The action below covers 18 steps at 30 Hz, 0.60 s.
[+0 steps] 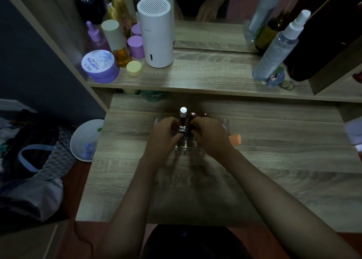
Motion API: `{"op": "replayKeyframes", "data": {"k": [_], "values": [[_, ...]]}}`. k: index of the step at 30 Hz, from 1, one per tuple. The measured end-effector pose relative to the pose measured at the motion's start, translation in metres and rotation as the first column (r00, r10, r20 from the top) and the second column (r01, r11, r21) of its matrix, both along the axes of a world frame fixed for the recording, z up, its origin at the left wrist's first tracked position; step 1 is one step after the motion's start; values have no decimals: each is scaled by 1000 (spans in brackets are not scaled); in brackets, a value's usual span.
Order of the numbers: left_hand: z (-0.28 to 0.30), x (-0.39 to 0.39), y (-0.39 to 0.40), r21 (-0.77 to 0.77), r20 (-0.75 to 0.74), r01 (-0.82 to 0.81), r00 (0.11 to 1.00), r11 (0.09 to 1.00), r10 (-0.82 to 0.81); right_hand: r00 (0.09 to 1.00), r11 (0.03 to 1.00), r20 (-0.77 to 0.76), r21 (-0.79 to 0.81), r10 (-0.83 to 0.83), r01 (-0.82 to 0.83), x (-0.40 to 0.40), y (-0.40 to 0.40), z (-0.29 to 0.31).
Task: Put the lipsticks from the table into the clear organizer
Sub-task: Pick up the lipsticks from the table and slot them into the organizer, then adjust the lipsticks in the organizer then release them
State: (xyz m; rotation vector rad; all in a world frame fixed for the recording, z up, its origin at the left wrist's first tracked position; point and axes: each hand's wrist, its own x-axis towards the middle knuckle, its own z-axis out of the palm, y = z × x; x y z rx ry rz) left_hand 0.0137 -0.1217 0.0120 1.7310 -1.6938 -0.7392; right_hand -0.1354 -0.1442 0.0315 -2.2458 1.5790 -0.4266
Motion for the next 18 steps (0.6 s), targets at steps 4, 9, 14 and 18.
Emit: {"op": "replayKeyframes", "data": {"k": [4, 9, 14, 18], "values": [[2, 2, 3, -17, -6, 12, 1000, 1000, -12, 999, 1000, 33, -12, -8, 9, -1, 1, 2], [7, 1, 9, -96, 26, 25, 999, 995, -23, 995, 1000, 97, -2, -13, 13, -2, 6, 9], [20, -9, 10, -168, 13, 38, 999, 985, -37, 982, 998, 181, -42, -45, 53, -12, 18, 19], [24, -11, 19, -207, 21, 0, 1000, 978, 5, 967, 989, 225, -59, -119, 135, -26, 27, 29]]}}
